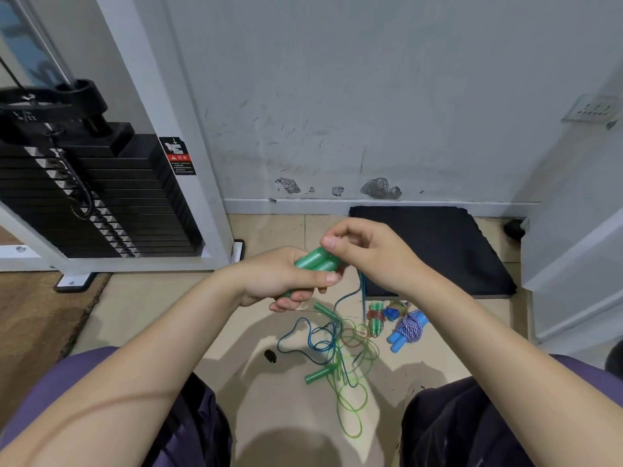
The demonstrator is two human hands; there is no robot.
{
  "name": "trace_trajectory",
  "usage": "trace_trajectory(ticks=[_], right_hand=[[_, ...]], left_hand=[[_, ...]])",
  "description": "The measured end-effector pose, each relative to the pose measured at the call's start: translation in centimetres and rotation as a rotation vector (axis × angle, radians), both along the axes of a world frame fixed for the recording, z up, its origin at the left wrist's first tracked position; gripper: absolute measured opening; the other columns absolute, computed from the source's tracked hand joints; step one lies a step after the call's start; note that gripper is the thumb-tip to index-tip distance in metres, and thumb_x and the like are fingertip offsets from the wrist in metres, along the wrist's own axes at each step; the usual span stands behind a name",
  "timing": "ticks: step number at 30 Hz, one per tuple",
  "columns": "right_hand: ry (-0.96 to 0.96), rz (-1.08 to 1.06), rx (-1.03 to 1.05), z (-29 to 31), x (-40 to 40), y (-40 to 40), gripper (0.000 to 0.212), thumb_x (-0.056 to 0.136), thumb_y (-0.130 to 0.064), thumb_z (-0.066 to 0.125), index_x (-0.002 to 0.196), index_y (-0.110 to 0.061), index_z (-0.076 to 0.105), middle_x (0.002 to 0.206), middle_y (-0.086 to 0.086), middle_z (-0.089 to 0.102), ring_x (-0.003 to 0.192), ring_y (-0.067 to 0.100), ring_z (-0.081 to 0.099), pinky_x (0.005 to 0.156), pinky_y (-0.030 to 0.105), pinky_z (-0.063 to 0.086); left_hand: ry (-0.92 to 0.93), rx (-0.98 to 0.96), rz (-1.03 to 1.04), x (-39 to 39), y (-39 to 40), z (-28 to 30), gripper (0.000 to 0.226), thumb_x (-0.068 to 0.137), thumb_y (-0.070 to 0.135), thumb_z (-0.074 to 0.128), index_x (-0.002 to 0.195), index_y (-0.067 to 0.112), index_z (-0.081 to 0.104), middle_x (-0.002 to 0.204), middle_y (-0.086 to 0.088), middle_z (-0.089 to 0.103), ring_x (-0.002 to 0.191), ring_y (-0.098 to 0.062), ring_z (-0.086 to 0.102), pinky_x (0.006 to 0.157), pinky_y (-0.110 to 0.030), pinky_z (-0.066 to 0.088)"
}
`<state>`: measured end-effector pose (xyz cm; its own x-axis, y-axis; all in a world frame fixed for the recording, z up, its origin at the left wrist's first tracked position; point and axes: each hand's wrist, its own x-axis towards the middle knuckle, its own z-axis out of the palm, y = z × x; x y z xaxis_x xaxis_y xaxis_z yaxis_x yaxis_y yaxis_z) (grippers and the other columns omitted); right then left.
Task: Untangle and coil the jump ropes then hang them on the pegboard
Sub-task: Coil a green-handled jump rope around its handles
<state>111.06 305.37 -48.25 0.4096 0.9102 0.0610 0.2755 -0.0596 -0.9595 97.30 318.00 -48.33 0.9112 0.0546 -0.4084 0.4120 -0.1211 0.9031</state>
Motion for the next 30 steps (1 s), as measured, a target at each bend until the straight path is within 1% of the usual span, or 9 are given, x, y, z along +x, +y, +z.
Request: trace_trajectory(ticks=[2, 5, 8, 10, 15, 18, 22, 26, 30], right_hand=[[-0.028, 0.007, -0.036, -0.2, -0.3, 0.1, 0.037, 0.083, -0.042, 0.07, 0.092, -0.006, 0.064, 0.067, 0.005, 0.062, 0.049, 0.02, 0.054, 0.051, 0.031, 0.044], [-0.134, 0.016, -0.064, -0.4, -0.6, 0.2, 0.029, 0.091, -0.035, 0.065, 0.087, -0.007, 0.064, 0.059, -0.005, 0.053, 0.05, 0.008, 0.043, 0.052, 0.022, 0.037], [-0.192, -0.027, -0.067, -0.3, -0.2, 0.3, 0.024, 0.093, -0.031, 0.064, 0.079, -0.011, 0.064, 0.052, -0.016, 0.048, 0.051, 0.003, 0.039, 0.053, 0.019, 0.032], [-0.204, -0.087, -0.048, -0.2, 0.4, 0.2, 0.024, 0.092, -0.033, 0.065, 0.073, -0.019, 0.063, 0.053, -0.015, 0.047, 0.052, 0.004, 0.039, 0.054, 0.023, 0.033], [-0.067, -0.132, -0.009, 0.2, 0.9, -0.1, 0.028, 0.094, -0.035, 0.061, 0.074, -0.017, 0.06, 0.053, 0.0, 0.042, 0.047, 0.013, 0.036, 0.046, 0.022, 0.031], [0.022, -0.245, 0.023, 0.6, 1.7, -0.2, 0.022, 0.097, -0.034, 0.057, 0.086, -0.015, 0.056, 0.058, 0.007, 0.048, 0.046, 0.014, 0.041, 0.045, 0.021, 0.035], [0.044, -0.326, -0.036, 0.3, 3.0, -0.8, 0.018, 0.092, -0.012, 0.064, 0.1, -0.008, 0.049, 0.07, 0.019, 0.054, 0.051, 0.021, 0.053, 0.051, 0.02, 0.045], [-0.064, -0.274, -0.134, 0.0, 2.6, -0.6, 0.007, 0.091, -0.007, 0.065, 0.09, -0.007, 0.058, 0.067, 0.009, 0.063, 0.046, 0.015, 0.048, 0.049, 0.027, 0.042], [-0.149, -0.099, -0.172, 0.5, 1.4, -0.5, 0.008, 0.083, -0.006, 0.075, 0.082, -0.01, 0.069, 0.063, -0.001, 0.058, 0.05, 0.013, 0.047, 0.053, 0.023, 0.043]], left_hand=[[-0.03, -0.015, -0.018, 0.2, -0.3, 0.0, 0.024, 0.096, 0.024, 0.06, 0.072, 0.019, 0.06, 0.052, -0.002, 0.039, 0.038, -0.014, 0.034, 0.04, -0.025, 0.024], [-0.055, -0.006, -0.044, 0.4, -0.7, 0.2, 0.034, 0.096, 0.018, 0.06, 0.062, 0.022, 0.062, 0.05, -0.002, 0.048, 0.037, -0.013, 0.039, 0.046, -0.029, 0.024], [-0.078, -0.002, -0.039, 0.4, -0.4, 0.2, 0.02, 0.095, 0.017, 0.061, 0.075, 0.012, 0.059, 0.059, -0.003, 0.063, 0.042, -0.012, 0.052, 0.047, -0.027, 0.033], [-0.079, -0.016, 0.001, 0.4, 0.3, 0.0, 0.016, 0.092, 0.022, 0.065, 0.088, 0.008, 0.058, 0.071, -0.007, 0.067, 0.051, -0.016, 0.06, 0.045, -0.023, 0.038], [-0.086, -0.049, -0.002, -0.2, 1.1, -0.1, 0.028, 0.091, 0.033, 0.064, 0.091, 0.006, 0.056, 0.063, -0.007, 0.056, 0.042, -0.014, 0.049, 0.039, -0.02, 0.034], [-0.166, -0.123, 0.204, -0.3, 1.7, 0.1, 0.026, 0.089, 0.03, 0.065, 0.089, 0.007, 0.055, 0.059, -0.004, 0.051, 0.037, -0.011, 0.041, 0.035, -0.017, 0.028], [-0.334, -0.262, 0.551, -0.3, 2.7, 0.4, 0.024, 0.094, 0.032, 0.055, 0.09, 0.008, 0.055, 0.06, -0.001, 0.049, 0.039, -0.01, 0.036, 0.037, -0.018, 0.026], [-0.283, -0.035, 0.637, -0.4, 3.0, 0.0, 0.023, 0.098, 0.032, 0.055, 0.093, 0.01, 0.055, 0.063, -0.003, 0.05, 0.042, -0.011, 0.035, 0.039, -0.019, 0.026], [-0.106, 0.218, 0.481, -0.4, 2.8, -0.1, 0.021, 0.095, 0.031, 0.062, 0.09, 0.011, 0.058, 0.059, -0.001, 0.053, 0.039, -0.009, 0.035, 0.039, -0.018, 0.026]])
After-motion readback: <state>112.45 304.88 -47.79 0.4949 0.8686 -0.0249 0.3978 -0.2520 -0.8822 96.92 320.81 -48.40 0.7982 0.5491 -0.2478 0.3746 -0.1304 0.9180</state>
